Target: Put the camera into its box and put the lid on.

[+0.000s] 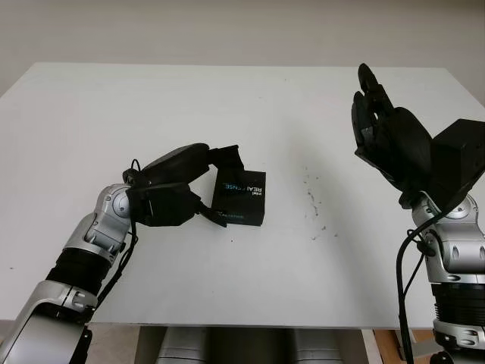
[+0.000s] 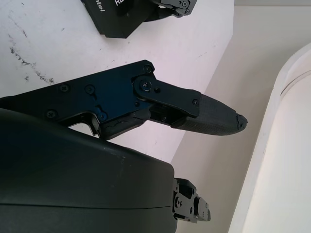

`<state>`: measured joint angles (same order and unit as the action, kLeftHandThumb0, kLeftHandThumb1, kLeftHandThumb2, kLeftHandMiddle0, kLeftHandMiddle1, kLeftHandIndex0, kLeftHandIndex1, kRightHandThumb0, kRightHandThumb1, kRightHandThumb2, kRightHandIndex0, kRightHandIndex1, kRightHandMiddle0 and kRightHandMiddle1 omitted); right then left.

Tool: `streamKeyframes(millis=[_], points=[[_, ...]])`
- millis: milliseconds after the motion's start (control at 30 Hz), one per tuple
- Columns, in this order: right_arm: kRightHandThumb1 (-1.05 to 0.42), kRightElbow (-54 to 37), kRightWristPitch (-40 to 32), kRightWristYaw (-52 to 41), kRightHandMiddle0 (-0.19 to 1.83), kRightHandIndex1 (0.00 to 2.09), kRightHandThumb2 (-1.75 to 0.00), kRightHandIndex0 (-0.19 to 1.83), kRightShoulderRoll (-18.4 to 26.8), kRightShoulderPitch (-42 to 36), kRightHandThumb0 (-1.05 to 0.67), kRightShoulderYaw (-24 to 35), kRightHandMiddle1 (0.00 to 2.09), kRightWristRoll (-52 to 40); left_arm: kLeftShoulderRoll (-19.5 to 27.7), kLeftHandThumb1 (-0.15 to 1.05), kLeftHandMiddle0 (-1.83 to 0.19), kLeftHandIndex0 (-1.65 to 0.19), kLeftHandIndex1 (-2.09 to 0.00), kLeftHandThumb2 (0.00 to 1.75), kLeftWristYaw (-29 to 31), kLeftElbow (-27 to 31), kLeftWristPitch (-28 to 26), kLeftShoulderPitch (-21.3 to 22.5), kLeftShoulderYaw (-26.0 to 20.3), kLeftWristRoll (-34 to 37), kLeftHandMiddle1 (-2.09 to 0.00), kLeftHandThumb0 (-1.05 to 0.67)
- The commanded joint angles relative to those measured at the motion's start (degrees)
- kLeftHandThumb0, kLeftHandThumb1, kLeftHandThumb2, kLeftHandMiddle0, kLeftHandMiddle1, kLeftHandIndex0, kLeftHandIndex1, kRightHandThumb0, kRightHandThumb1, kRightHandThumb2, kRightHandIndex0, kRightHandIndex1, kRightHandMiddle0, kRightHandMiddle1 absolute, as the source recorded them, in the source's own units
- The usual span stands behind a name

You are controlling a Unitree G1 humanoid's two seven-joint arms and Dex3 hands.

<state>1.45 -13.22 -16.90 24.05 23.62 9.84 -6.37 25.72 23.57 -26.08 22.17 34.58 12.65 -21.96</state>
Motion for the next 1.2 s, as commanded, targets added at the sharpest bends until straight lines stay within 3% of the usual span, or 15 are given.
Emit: streamKeyframes(millis=[0,500,567,600,633,667,733,867,1167], points=[[-1.05,-0.8,0.44,-0.07,-0.19,0.0,-0.73,-0.19,0.09,-0.15,-0.76,0.18,0.0,-0.22,0.9,1.0,-0.32,-0.25,-1.37,0.06,-0.08,0.77,-0.69,-0.92,0.27,-0.28,-1.38,-0.07],[-1.05,-2.47,-0.89,-0.62,-0.19,0.0,-0.75,-0.19,-0.13,-0.64,-0.76,-0.39,0.0,-0.2,0.28,1.01,-0.32,-0.23,-1.32,0.05,-0.09,4.21,-8.06,-4.23,0.3,0.12,-1.26,-0.07],[-1.05,-2.78,-1.25,-0.57,-0.19,0.0,-0.74,-0.19,-0.17,-0.69,-0.76,-0.33,0.0,-0.35,0.48,0.99,-0.31,-0.19,-1.18,0.05,0.07,4.65,-8.72,-4.51,0.65,-0.18,-1.11,-0.22],[-1.05,-2.89,-1.27,-0.54,-0.19,0.0,-0.74,-0.19,-0.16,-0.72,-0.76,-0.33,0.0,-0.35,0.83,0.99,-0.32,-0.18,-1.01,0.05,0.52,4.86,-8.76,-4.54,1.01,-0.49,-0.87,-0.31],[-1.05,-3.03,-1.35,-0.47,-0.19,0.0,-0.74,-0.19,-0.18,-0.76,-0.76,-0.33,0.0,-0.36,1.23,1.02,-0.31,-0.17,-0.72,0.06,1.7,5.12,-9.18,-4.43,1.43,-0.58,-0.47,-0.45],[-1.05,-3.11,-1.45,-0.43,-0.19,0.0,-0.74,-0.19,-0.2,-0.81,-0.76,-0.31,0.0,-0.4,1.63,1.03,-0.27,-0.17,-0.5,0.08,2.97,5.33,-9.66,-4.25,1.87,-0.74,-0.27,-0.53],[-1.05,-3.13,-1.39,-0.52,-0.19,0.0,-0.74,-0.19,-0.16,-0.91,-0.76,-0.27,0.0,-0.55,2.42,1.04,-0.09,-0.12,-0.21,0.18,5.49,6.44,-11.67,-3.96,2.8,-1.62,-0.08,-0.68],[-1.05,-3.08,-1.43,-0.5,-0.19,0.0,-0.76,-0.19,-0.06,-0.8,-0.77,-0.42,0.0,-0.53,3.45,1.05,0.15,-0.01,-0.06,0.43,8.79,8.64,-15.17,-3.71,3.85,-2.87,-0.03,-0.8],[-1.05,-3.03,-1.32,-0.26,-0.19,0.0,-0.75,-0.19,-0.05,-0.82,-0.75,-0.42,0.0,-0.7,3.89,1.05,0.15,-0.07,-0.06,0.47,11.1,11.11,-18.57,-4.36,2.59,-0.65,-0.04,-0.79]])
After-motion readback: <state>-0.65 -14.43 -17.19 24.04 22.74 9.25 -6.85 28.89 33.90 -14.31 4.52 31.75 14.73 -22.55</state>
